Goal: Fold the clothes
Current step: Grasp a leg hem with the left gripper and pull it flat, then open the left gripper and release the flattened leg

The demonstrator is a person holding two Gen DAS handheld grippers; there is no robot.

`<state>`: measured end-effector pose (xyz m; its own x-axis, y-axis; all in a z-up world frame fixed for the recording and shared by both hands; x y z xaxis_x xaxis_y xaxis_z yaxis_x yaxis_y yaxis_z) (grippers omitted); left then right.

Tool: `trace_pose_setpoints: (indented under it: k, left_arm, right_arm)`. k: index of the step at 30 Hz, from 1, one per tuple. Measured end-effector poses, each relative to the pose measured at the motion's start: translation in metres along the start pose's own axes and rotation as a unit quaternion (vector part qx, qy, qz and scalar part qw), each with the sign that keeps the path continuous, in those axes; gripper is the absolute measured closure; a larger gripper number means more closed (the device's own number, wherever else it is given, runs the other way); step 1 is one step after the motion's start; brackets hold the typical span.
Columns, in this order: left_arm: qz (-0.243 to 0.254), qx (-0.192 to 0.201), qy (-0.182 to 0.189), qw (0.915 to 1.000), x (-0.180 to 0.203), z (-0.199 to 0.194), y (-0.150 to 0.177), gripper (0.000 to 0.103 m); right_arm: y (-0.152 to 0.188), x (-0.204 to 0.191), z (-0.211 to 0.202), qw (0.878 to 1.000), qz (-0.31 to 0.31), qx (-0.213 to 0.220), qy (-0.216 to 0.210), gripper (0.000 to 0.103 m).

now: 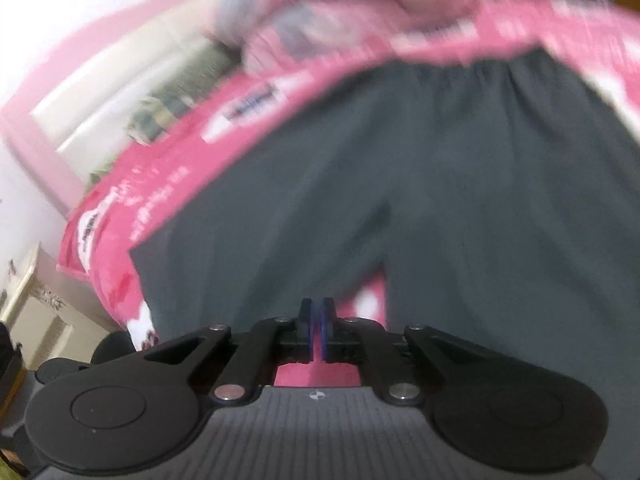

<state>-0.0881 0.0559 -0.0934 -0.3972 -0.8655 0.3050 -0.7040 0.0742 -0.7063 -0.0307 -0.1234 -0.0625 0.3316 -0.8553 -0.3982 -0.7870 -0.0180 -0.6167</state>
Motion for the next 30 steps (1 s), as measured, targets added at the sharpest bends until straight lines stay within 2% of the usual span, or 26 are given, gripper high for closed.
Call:
trace_pose_setpoints:
  k: [6, 8, 9, 12, 15, 18, 23, 26, 30]
  left_arm:
    - [-0.070, 0.033, -0.003, 0.9970, -0.024, -0.031, 0.000, 0.070]
    - [-0.086, 0.048, -0.007, 0.9951, -0.031, -0.040, -0.005, 0.069]
    - [-0.092, 0.052, -0.017, 0.9943, -0.034, -0.042, -0.009, 0.069]
    - [-0.108, 0.057, -0.042, 0.9917, -0.041, -0.042, -0.022, 0.065]
    - [-0.121, 0.037, -0.059, 0.9903, -0.049, -0.027, -0.029, 0.065]
    - [-0.088, 0.023, -0.095, 0.9913, -0.041, -0.013, -0.033, 0.064]
    - [-0.066, 0.013, -0.108, 0.9918, -0.033, 0.000, -0.031, 0.063]
    - [-0.064, 0.017, -0.125, 0.9899, -0.034, 0.003, -0.029, 0.056]
    - [-0.069, 0.018, -0.129, 0.9892, -0.034, 0.002, -0.027, 0.047]
  right_arm:
    - [-0.006, -0.021, 0.002, 0.998, -0.054, 0.015, 0.000, 0.096]
    - [0.007, -0.025, 0.022, 0.997, -0.073, -0.012, 0.001, 0.096]
    - [0.013, -0.026, 0.026, 0.996, -0.085, -0.010, 0.007, 0.096]
    - [0.015, -0.037, 0.016, 0.996, -0.093, 0.000, 0.010, 0.093]
    - [0.017, -0.045, 0.012, 0.997, -0.081, 0.005, -0.001, 0.093]
    - [0.022, -0.050, 0.010, 0.997, -0.072, 0.016, -0.009, 0.088]
    - [0.027, -0.052, -0.004, 0.996, -0.074, 0.046, -0.002, 0.086]
    - [0.030, -0.053, -0.012, 0.995, -0.075, 0.065, 0.003, 0.086]
    - [0.031, -0.043, -0.028, 0.995, -0.046, 0.085, 0.009, 0.086]
Point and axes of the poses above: each gripper's, at about its wrist camera, not at the fingertips, and z roughly the way its jaws point, x to its right, y to its underside, the point moved 3 cm from there along z, roughly the way its jaws point, and after that the axes turned 1 degree about -x, right-handed, at the moved point
